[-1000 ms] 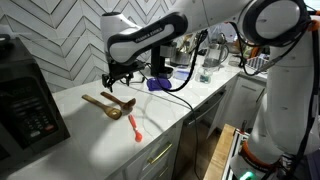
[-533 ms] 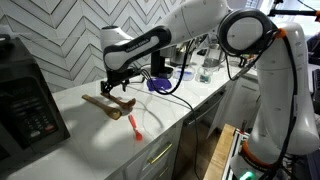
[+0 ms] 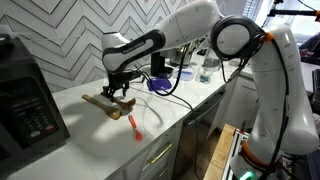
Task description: Put the soup ladle in the lunch box
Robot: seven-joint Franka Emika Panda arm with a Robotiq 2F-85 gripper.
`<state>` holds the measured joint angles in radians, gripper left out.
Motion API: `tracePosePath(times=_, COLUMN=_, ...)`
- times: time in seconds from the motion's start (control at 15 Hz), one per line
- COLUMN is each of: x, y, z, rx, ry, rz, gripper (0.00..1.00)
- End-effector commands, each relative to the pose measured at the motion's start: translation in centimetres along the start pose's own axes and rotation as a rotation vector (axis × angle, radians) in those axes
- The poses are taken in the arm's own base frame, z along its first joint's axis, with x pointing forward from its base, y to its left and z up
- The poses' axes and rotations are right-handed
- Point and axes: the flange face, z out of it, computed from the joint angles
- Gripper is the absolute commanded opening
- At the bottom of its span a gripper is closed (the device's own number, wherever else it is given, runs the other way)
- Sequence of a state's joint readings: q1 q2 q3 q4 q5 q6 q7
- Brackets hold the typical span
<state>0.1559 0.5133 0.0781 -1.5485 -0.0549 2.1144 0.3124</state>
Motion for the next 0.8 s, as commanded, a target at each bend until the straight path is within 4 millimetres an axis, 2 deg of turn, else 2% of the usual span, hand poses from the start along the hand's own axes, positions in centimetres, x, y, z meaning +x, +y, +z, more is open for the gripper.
tracePosePath(times=0.0, x=0.5, y=0.2, z=0.7, rx=0.004, ry=-0.045, rz=0.0, gripper=0.53)
tracePosePath(times=0.4, x=0.8, y=0.3, z=-0.7, rx=-0.004, ry=-0.028, rz=0.01, gripper=0.06)
tracePosePath(times=0.47, x=0.9, y=0.3, z=-0.9, rx=-0.003, ry=-0.024, rz=0.01, gripper=0.01)
tracePosePath(times=0.53, x=0.9, y=0.2, z=-1.1, rx=0.0, ry=-0.02, rz=0.011, gripper=0.05)
tracePosePath(times=0.67, x=0.7, y=0.1, z=-2.4, rx=0.018, ry=0.005, rz=0.004, gripper=0.06)
tracePosePath(times=0.73, x=0.3, y=0.1, z=-3.7, rx=0.024, ry=0.037, rz=0.002, gripper=0.06)
